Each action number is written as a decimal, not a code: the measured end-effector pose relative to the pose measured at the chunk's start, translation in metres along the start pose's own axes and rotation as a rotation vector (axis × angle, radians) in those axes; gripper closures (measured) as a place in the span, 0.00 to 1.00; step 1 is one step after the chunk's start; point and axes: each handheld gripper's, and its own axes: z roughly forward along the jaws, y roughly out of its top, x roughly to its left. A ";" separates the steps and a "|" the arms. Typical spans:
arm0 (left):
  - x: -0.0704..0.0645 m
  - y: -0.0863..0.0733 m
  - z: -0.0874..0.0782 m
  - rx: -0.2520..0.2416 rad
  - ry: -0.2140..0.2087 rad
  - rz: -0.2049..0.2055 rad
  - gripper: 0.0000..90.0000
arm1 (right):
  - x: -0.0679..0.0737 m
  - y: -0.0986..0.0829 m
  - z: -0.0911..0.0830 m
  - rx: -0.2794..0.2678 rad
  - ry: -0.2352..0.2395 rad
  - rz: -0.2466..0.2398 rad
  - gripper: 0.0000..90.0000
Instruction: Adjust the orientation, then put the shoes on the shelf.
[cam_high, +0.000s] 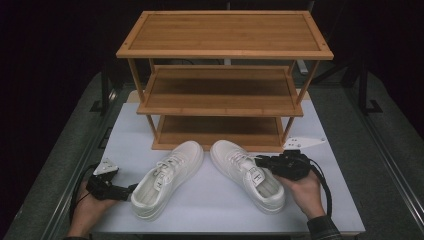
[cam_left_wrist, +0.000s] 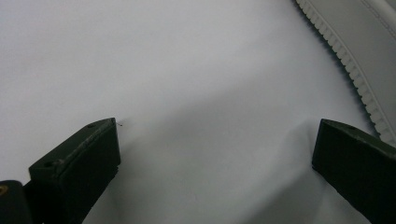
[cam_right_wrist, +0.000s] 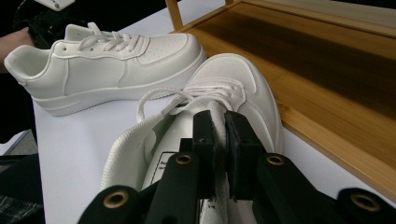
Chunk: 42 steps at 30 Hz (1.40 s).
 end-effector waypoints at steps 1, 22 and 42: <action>0.000 0.000 0.000 0.000 -0.001 0.000 0.00 | 0.000 0.000 0.000 0.003 0.004 0.001 0.91; -0.007 0.031 -0.045 -0.119 -0.065 0.034 0.06 | -0.005 0.000 -0.015 -0.055 0.000 0.005 0.40; -0.046 0.079 -0.046 -0.259 -0.270 0.140 0.28 | -0.003 0.002 -0.020 -0.043 0.011 -0.008 0.40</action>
